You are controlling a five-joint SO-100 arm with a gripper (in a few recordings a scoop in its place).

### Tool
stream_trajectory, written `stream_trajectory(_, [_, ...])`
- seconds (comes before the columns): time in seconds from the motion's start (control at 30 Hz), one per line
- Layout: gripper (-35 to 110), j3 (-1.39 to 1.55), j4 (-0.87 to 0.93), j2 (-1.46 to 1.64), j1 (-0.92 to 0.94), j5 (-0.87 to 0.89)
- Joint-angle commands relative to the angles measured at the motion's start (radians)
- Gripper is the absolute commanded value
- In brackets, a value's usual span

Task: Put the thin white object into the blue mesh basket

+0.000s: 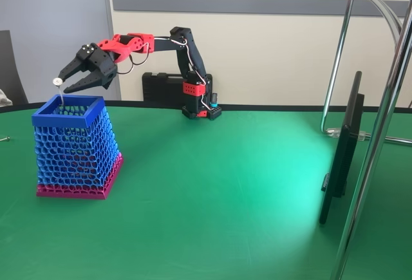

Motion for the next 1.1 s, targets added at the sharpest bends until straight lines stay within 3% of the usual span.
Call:
stream_trajectory(0.0, [21,0.067,-0.049,0.114,0.020,-0.008])
stream_trajectory(0.6, [21,0.598,-0.285,0.518,0.041,-0.219])
stream_trajectory(1.07, [21,1.031,-0.284,0.881,-0.170,-0.537])
